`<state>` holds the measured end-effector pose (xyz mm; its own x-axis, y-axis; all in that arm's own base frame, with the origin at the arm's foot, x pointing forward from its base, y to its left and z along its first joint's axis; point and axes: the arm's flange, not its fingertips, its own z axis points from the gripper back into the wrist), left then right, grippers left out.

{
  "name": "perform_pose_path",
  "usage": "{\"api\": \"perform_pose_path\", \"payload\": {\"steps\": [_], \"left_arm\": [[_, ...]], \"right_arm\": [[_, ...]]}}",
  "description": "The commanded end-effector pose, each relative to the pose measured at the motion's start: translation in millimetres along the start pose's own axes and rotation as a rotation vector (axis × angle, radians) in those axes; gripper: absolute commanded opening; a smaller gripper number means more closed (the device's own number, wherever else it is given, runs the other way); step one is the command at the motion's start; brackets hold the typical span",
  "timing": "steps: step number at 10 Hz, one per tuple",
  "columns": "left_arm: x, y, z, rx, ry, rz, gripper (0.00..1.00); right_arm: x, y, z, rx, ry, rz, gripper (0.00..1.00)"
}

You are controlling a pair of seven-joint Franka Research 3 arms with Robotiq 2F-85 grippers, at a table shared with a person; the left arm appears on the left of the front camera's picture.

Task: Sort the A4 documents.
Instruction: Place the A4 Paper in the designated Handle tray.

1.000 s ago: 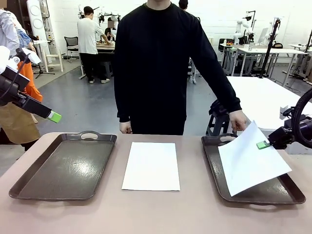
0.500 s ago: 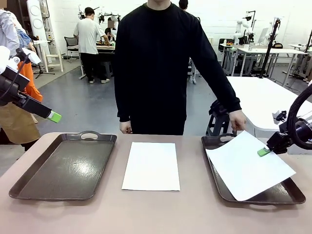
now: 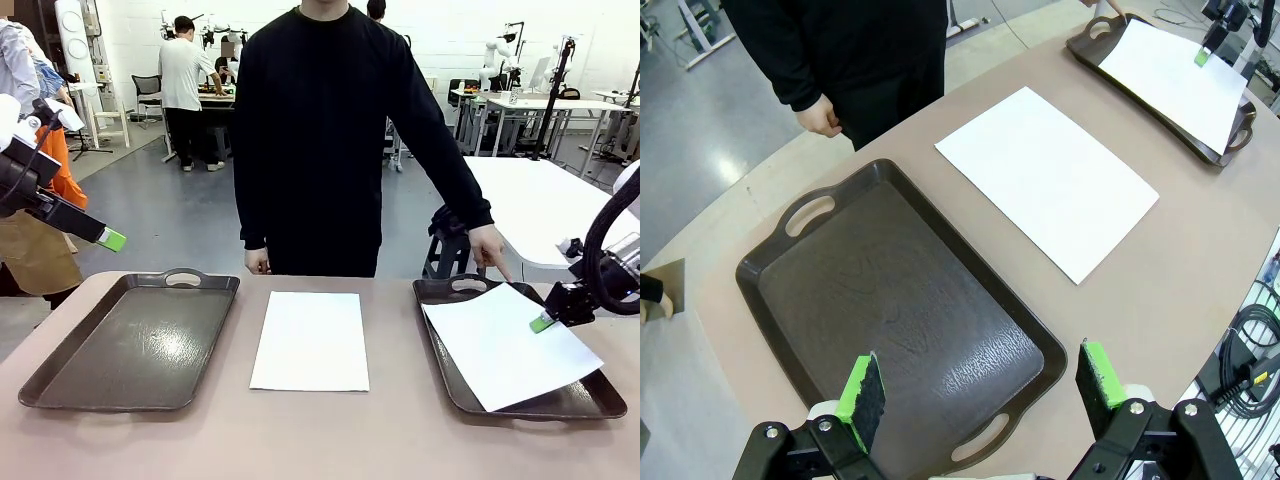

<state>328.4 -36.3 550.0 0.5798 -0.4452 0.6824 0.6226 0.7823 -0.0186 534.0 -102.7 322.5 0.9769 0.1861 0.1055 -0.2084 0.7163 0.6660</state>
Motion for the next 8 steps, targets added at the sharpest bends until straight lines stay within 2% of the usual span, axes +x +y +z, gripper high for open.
{"api": "perform_pose_path", "payload": {"steps": [1,5,8], "left_arm": [[-1.0,1.5,0.0,-0.016,-0.005,-0.010,1.00],[-1.0,1.5,0.0,-0.016,-0.005,-0.010,1.00],[-1.0,1.5,0.0,-0.016,-0.005,-0.010,1.00]], "right_arm": [[-12.0,13.4,-10.0,-0.068,0.015,-0.058,0.01],[-19.8,21.1,-0.7,-0.172,0.000,-0.092,0.01],[-21.7,30.4,-1.4,-0.193,-0.054,-0.118,0.01]]}}
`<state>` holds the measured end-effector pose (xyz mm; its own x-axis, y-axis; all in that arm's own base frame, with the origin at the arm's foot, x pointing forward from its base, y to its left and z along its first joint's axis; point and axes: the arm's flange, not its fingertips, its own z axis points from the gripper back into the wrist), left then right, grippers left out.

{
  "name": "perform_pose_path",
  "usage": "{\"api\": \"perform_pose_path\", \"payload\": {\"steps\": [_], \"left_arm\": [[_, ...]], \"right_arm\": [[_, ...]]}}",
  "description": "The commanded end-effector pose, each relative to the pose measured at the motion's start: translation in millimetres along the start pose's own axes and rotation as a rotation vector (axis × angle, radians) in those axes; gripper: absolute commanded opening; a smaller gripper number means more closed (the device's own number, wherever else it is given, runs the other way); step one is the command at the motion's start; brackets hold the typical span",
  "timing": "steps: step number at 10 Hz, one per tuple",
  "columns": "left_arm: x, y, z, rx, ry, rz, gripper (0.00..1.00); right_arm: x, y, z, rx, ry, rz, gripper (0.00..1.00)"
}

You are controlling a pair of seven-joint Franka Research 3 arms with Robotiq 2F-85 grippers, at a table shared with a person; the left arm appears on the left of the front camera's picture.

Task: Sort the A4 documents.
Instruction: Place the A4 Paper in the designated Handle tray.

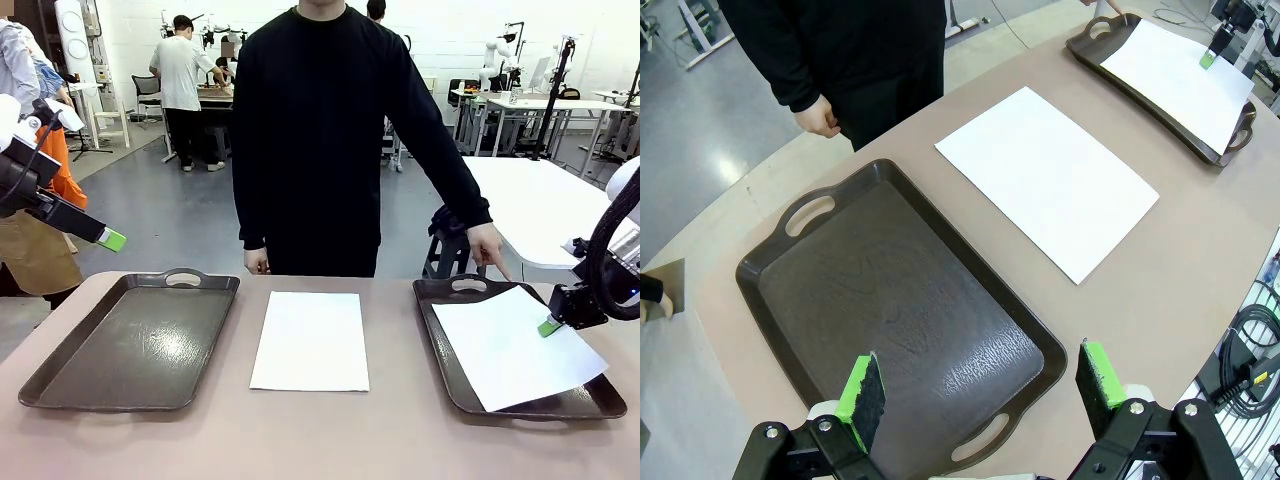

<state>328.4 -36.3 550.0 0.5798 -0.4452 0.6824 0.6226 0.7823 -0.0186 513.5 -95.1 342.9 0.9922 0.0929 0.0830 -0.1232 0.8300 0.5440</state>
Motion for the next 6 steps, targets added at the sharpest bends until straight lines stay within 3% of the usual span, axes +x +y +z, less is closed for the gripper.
{"api": "perform_pose_path", "payload": {"steps": [1,6], "left_arm": [[-1.0,1.5,-0.1,-0.016,-0.005,-0.010,1.00],[-1.0,1.5,-0.1,-0.016,-0.005,-0.010,1.00]], "right_arm": [[-6.6,9.4,-11.8,-0.029,-0.030,-0.037,0.01],[-4.6,14.0,-13.4,-0.026,-0.067,-0.042,0.01]]}}
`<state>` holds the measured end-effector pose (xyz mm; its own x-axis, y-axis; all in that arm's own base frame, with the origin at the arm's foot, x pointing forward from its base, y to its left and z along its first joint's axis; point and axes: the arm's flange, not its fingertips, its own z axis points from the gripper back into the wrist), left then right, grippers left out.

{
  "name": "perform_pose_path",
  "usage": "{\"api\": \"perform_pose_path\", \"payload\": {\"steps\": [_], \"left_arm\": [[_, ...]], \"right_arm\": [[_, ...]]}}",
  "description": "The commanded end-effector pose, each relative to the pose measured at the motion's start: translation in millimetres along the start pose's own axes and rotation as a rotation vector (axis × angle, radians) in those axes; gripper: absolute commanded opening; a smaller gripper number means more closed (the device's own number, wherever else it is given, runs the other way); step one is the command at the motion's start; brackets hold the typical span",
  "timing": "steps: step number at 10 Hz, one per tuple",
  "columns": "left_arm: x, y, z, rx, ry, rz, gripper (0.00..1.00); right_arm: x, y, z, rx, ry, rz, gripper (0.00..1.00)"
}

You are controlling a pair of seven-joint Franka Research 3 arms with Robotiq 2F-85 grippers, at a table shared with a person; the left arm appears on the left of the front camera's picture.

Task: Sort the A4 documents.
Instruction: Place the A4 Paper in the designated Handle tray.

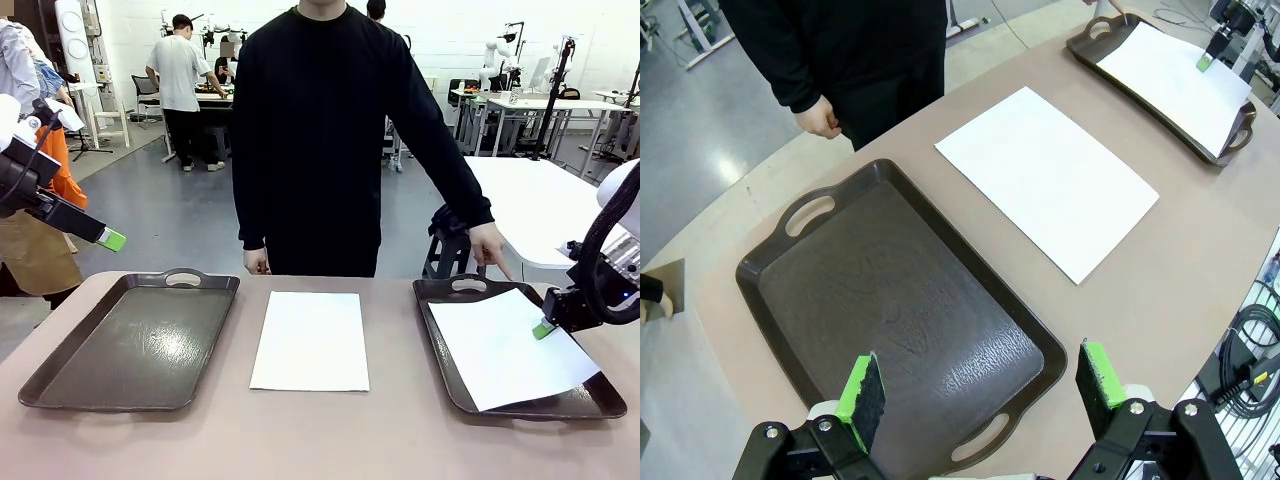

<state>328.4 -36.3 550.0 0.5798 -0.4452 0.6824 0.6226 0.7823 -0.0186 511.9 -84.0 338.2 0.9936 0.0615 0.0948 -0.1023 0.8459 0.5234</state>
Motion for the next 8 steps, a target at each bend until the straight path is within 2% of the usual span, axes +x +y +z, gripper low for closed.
{"api": "perform_pose_path", "payload": {"steps": [1,3,7,8], "left_arm": [[-1.0,1.5,0.0,-0.016,-0.005,-0.010,1.00],[-1.0,1.5,0.0,-0.016,-0.005,-0.010,1.00],[-1.0,1.5,0.0,-0.016,-0.005,-0.010,1.00],[-1.0,1.5,0.0,-0.016,-0.005,-0.010,1.00]], "right_arm": [[-3.3,7.4,-4.0,-0.007,-0.072,-0.033,0.01],[-3.6,9.3,-6.8,-0.006,-0.094,-0.053,0.01],[-2.5,8.1,-10.0,-0.002,-0.053,-0.052,0.01],[-1.5,9.1,-10.1,0.000,-0.048,-0.053,0.10]]}}
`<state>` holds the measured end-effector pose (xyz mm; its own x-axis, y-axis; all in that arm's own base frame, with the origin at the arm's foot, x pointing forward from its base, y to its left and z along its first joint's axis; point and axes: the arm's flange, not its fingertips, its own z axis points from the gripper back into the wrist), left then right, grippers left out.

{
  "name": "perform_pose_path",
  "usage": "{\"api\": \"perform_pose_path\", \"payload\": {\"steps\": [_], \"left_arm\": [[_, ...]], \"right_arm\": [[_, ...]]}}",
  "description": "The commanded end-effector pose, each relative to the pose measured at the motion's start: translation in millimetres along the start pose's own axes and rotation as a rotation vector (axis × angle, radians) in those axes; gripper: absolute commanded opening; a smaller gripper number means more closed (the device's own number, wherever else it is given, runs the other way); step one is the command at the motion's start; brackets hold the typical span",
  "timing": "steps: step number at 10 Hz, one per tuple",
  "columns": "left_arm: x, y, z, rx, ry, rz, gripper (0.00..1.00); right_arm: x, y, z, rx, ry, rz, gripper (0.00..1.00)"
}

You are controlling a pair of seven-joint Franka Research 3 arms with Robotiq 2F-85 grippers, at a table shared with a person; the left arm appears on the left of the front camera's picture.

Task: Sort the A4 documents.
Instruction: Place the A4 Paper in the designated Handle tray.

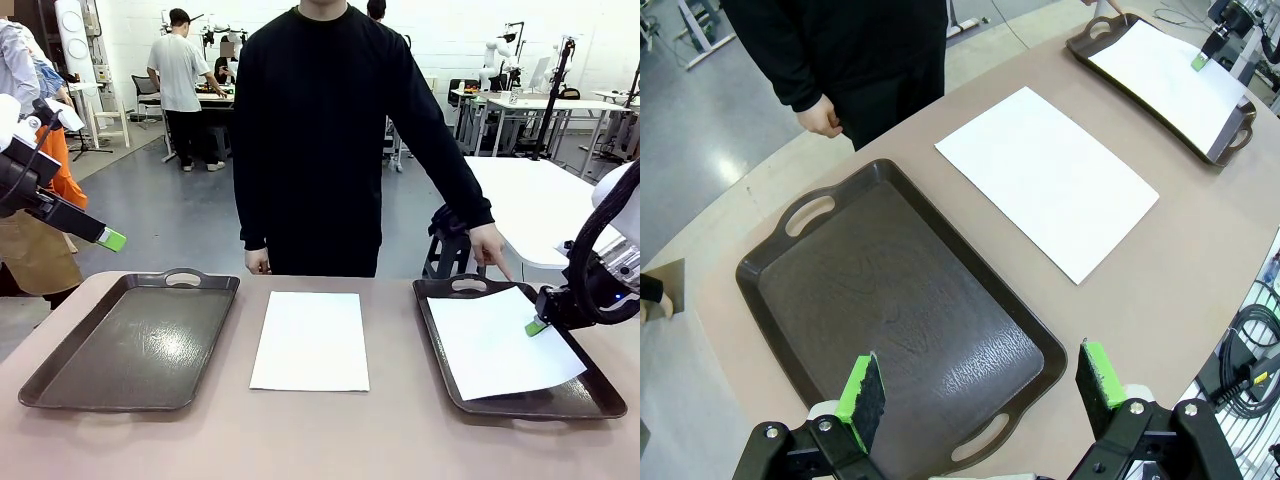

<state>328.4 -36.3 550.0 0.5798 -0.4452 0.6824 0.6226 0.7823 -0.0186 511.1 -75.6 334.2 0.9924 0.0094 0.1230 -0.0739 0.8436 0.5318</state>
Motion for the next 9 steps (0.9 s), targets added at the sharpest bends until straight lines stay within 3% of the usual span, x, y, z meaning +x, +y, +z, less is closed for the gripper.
{"api": "perform_pose_path", "payload": {"steps": [1,9], "left_arm": [[-1.0,1.5,0.0,-0.016,-0.005,-0.010,1.00],[-1.0,1.5,0.0,-0.016,-0.005,-0.010,1.00]], "right_arm": [[-0.6,4.9,-1.3,-0.004,0.009,-0.018,0.18],[-5.2,7.8,5.8,-0.169,0.092,-0.044,0.94]]}}
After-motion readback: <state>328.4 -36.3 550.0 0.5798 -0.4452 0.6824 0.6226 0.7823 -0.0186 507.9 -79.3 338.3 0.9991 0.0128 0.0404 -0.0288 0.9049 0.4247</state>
